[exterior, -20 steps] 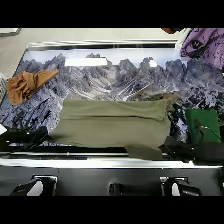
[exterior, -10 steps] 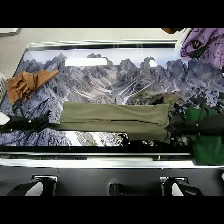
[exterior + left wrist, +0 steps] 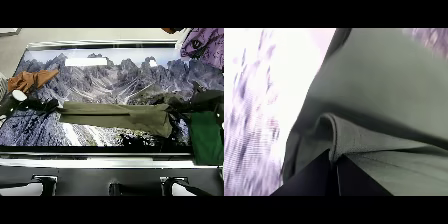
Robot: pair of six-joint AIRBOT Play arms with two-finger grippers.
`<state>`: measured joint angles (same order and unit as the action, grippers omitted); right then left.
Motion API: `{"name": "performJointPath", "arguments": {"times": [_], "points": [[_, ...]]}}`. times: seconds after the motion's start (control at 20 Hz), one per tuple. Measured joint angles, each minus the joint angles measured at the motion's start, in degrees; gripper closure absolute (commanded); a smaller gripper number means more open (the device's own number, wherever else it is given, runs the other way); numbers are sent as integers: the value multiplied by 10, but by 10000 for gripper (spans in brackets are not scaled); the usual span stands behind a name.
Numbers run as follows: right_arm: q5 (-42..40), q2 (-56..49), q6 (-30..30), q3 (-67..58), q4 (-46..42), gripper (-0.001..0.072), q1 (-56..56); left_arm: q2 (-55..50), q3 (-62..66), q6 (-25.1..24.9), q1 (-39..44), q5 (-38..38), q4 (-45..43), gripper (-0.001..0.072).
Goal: Fold the clothes and pants, and hang the long-sleeved shirts on hangers.
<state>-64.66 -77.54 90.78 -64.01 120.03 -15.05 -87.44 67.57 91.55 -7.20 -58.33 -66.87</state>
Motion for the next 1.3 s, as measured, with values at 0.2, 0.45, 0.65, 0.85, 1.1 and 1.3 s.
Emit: {"name": "performJointPath", "arguments": {"times": [0.2, 0.45, 0.65, 0.85, 1.1, 1.3], "points": [[31, -69, 14, -43, 0, 687, 5, -72, 64, -2, 17, 3, -2, 693], [64, -118, 7, -58, -17, 683, 33, -120, 91, -2, 31, 4, -5, 637], [58, -131, -28, -73, -33, 290, 36, -131, 110, -1, 35, -6, 7, 128], [-17, -126, -38, -134, -35, 152, -9, -120, 171, 10, 18, -57, -28, 87], [-119, -135, 31, -148, 10, 76, -110, -64, 215, 30, 4, -114, -85, 86], [-150, -166, 90, -122, 55, 31, -143, -31, 224, 34, 1, -126, -110, 86]]}}
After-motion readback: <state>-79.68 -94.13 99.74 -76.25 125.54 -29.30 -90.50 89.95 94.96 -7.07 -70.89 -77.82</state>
